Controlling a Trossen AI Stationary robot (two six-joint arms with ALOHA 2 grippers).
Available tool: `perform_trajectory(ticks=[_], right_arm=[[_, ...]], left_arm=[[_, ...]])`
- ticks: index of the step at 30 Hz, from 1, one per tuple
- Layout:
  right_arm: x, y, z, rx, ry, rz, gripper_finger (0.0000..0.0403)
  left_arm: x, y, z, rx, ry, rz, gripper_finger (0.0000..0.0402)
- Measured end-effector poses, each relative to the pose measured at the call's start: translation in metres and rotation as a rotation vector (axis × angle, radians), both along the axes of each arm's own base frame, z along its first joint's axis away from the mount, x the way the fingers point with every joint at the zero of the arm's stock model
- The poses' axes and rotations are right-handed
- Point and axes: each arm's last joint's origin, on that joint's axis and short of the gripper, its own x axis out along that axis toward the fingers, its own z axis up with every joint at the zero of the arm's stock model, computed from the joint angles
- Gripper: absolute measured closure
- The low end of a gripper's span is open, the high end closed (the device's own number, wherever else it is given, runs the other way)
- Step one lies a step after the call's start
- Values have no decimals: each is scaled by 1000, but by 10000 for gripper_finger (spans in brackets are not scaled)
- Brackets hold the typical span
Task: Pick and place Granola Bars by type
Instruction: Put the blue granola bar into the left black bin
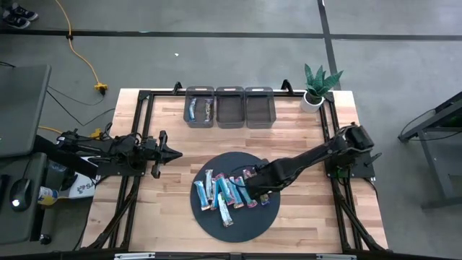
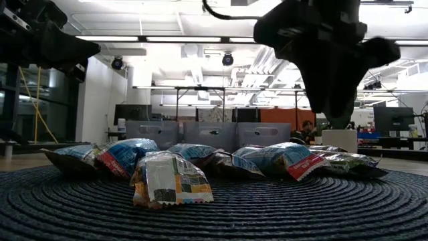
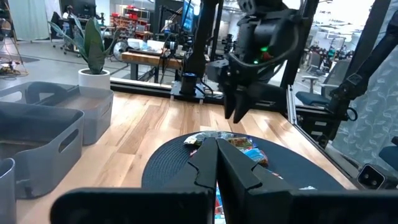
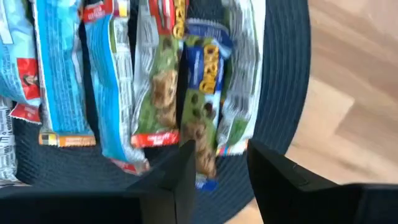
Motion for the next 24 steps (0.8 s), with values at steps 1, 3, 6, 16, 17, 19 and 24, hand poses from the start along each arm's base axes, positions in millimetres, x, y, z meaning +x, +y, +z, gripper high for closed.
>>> perform_trajectory(ticks=[1,3,6,16,17,19,24], right_arm=[[-1,-3,-3,7,-22,1,276],[-3,-8,-11,26,-56,5,276],[-7,-15,-24,33,-40,-5,276],[-1,-23,-30,40,-104,30,276],[-1,-23,-30,36,-104,31,276],[-1,-23,-30,36,-106,38,276],[0,-22,-29,43,-112,49,262]], left_arm=[[0,0,0,0,0,0,400],[0,0,0,0,0,0,400],[0,0,0,0,0,0,400],[0,0,0,0,0,0,400],[0,0,0,0,-1,0,400],[0,0,0,0,0,0,400],[0,0,0,0,-1,0,400]])
